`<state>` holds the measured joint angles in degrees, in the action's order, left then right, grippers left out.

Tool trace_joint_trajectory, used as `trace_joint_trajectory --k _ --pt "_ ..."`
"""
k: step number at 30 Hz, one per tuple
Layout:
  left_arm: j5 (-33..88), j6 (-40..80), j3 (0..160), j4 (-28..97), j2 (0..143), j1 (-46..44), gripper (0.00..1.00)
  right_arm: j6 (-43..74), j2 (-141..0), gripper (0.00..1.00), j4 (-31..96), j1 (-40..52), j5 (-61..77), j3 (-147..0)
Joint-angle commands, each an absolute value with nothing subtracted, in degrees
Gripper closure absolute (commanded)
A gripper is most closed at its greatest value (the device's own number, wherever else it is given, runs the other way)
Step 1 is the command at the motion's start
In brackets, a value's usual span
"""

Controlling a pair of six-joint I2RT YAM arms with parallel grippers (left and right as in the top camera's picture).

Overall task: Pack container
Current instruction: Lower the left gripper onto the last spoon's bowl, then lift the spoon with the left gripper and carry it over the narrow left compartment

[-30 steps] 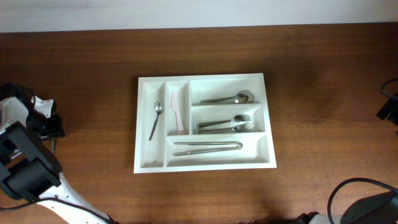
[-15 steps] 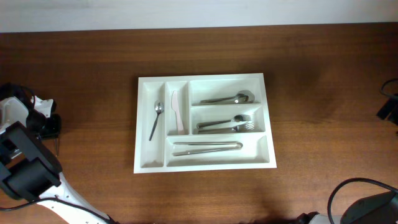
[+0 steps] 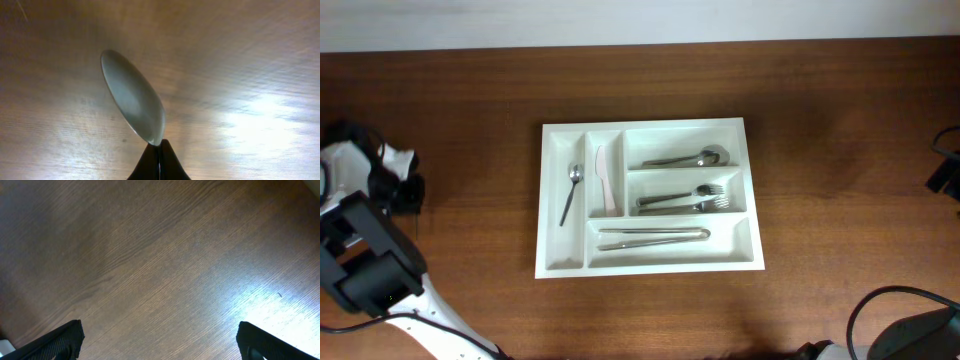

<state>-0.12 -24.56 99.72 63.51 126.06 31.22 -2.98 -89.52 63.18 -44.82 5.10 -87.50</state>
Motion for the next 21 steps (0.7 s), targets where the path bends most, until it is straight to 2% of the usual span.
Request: trace_joint_trajectory --k 1,15,21 --pt "5.17 -22.28 105.41 65.56 124.66 26.94 0.98 -2.48 -89.36 0.01 63.18 -45.01 5.61 -87.37" --pt "8.23 -7.38 109.56 80.60 122.48 3.68 0.98 -2.48 -89.36 0.01 63.18 -45.01 5.61 -87.37" --pt "8.21 -4.62 109.58 81.84 121.86 -4.84 0.98 -2.48 -89.36 0.01 63.18 -45.01 5.61 -87.37"
